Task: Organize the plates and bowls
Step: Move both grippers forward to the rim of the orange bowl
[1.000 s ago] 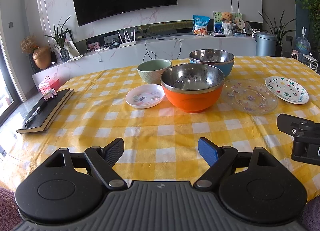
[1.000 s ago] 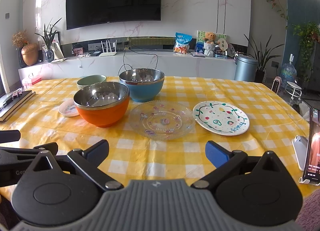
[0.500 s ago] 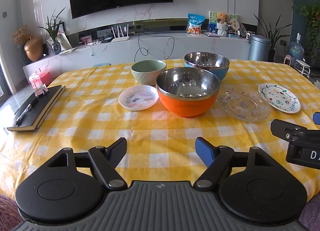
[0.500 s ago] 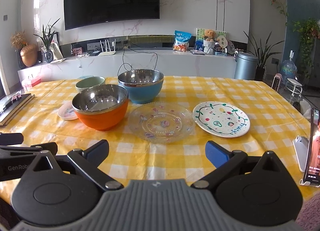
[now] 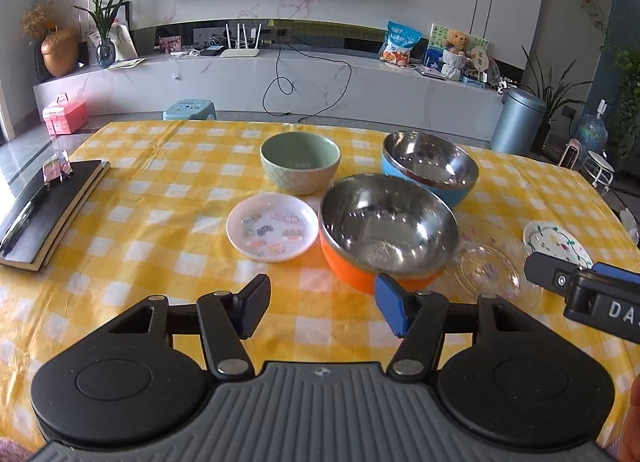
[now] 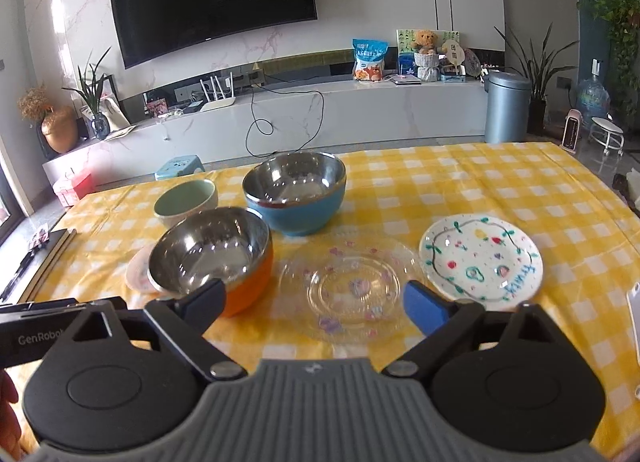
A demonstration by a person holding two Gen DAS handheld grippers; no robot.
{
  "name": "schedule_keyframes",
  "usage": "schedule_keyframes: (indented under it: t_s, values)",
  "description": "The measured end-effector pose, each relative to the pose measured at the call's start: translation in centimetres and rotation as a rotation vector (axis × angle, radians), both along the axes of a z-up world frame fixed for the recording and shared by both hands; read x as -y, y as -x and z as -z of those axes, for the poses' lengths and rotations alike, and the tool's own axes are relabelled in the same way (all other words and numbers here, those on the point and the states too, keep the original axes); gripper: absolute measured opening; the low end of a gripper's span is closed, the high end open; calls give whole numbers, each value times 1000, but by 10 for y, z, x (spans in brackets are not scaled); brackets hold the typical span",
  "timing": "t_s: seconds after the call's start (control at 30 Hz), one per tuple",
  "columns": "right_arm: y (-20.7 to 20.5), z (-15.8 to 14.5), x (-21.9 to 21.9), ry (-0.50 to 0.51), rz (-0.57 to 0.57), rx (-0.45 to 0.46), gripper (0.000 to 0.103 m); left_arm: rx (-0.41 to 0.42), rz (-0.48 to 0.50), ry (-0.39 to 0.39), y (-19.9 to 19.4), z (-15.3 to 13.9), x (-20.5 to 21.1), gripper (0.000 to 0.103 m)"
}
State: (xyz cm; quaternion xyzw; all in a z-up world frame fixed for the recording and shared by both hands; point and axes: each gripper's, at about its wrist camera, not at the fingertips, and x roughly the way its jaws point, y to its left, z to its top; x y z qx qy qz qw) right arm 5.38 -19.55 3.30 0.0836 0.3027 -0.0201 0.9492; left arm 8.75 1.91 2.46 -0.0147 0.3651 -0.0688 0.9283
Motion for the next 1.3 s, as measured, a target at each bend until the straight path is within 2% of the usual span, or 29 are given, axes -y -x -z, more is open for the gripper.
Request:
schedule_keyframes:
  t_s: [0.1,0.2,0.47,0.53,0.67,0.9,1.07,1.13,1.3]
  values:
    - [-23,-3,-2,-13,3,-11,85,-24,-13,25,-19,-1,-1,66]
    - [-47,-3,-4,-37,6,-33,74,-52,-23,65,-39,1,-3,63]
    - [-89,11,-10,-113,3,-80,57,-99,-27,119,-77,15,-2,55]
    - [-94,17,-13,-131,-3,-98,53,-104,-31,120,-81,21,-4,50]
    - [-101,25,-15,-145,-12,-114,47,-122,-30,135,-86,29,-5,47]
    - [-107,41,-19,-168,-28,-158,28,-167,-20,150,-94,43,-2,36]
    - [-109,48,-20,-177,-33,-174,22,-177,-7,143,-95,48,4,30]
    - [-109,49,-20,-183,-37,-168,19,-178,-6,133,-95,50,6,21]
    - [-108,50,-22,-177,-35,-162,17,-174,-5,116,-93,48,9,20]
